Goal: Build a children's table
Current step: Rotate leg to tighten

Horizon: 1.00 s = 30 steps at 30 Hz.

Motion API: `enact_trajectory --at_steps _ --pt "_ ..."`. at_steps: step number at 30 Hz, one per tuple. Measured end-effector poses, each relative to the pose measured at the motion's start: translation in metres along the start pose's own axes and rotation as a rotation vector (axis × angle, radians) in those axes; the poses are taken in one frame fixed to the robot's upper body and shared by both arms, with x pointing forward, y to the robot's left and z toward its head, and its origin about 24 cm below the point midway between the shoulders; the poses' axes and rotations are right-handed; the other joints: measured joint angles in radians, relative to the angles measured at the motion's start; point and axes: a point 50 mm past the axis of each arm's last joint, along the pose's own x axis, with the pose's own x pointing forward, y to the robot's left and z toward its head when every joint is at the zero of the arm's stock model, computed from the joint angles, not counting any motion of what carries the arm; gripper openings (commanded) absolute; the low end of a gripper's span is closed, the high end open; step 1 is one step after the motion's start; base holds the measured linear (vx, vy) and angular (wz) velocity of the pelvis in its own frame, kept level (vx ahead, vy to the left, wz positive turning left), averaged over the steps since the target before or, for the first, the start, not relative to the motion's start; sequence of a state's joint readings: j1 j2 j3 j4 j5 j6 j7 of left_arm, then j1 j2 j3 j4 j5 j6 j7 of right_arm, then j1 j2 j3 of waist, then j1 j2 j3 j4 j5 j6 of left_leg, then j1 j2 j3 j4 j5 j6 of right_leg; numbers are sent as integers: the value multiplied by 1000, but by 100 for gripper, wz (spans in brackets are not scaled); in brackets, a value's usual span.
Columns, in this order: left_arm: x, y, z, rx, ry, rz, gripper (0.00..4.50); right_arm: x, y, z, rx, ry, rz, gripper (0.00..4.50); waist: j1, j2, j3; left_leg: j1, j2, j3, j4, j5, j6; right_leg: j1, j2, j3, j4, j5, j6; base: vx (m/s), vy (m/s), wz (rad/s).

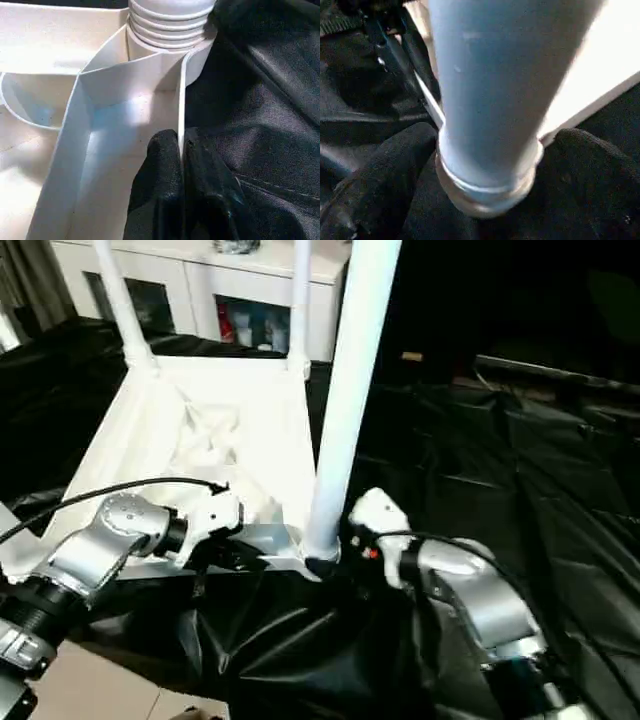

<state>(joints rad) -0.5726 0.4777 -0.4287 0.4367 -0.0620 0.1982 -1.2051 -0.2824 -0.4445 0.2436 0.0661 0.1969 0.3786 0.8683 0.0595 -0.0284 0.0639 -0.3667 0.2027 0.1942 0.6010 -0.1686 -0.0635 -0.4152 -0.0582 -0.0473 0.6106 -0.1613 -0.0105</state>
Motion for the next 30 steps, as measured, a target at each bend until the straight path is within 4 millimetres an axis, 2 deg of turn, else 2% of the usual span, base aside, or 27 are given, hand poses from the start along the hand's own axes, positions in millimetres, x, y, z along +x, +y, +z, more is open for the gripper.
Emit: enact_trajectory --at_steps 4,6,8,12,13,20,25,30 --pt "1 0 0 1 -2 0 0 4 -2 -2 9 2 -1 416 0 0 0 0 0 0 0 0 0 0 0 0 0 0 0 0 0 0" --pt "1 0 1 0 -3 4 0 7 -2 -1 14 -9 3 413 -1 0 0 0 0 0 0 0 0 0 0 0 0 0 0 0 0 0" --pt "2 0 1 2 -3 6 0 9 -2 0 16 -14 4 378 0 0 0 0 0 0 0 0 0 0 0 0 0 0 0 0 0 0" --pt "2 0 2 2 -3 7 0 10 -2 0 22 -17 6 360 -1 0 0 0 0 0 0 0 0 0 0 0 0 0 0 0 0 0" --pt "2 0 2 -1 -3 8 0 10 -2 0 23 -18 7 335 -1 0 0 0 0 0 0 0 0 0 0 0 -1 0 0 0 0 0" --pt "2 0 1 -16 -13 25 0 16 -1 -1 49 -49 -24 284 -8 2 1 0 0 0 -1 0 0 -1 0 0 -1 0 0 0 0 0" --pt "12 9 7 -59 -27 120 0 27 -9 -1 134 -94 -189 274 -19 3 2 0 -1 0 -1 0 0 -2 -1 0 -1 0 1 0 0 0" --pt "38 25 24 -166 -47 286 0 50 -28 5 272 -124 -490 274 -31 5 3 -1 -6 -5 -1 0 0 -3 -3 -2 -9 -1 1 0 0 0"
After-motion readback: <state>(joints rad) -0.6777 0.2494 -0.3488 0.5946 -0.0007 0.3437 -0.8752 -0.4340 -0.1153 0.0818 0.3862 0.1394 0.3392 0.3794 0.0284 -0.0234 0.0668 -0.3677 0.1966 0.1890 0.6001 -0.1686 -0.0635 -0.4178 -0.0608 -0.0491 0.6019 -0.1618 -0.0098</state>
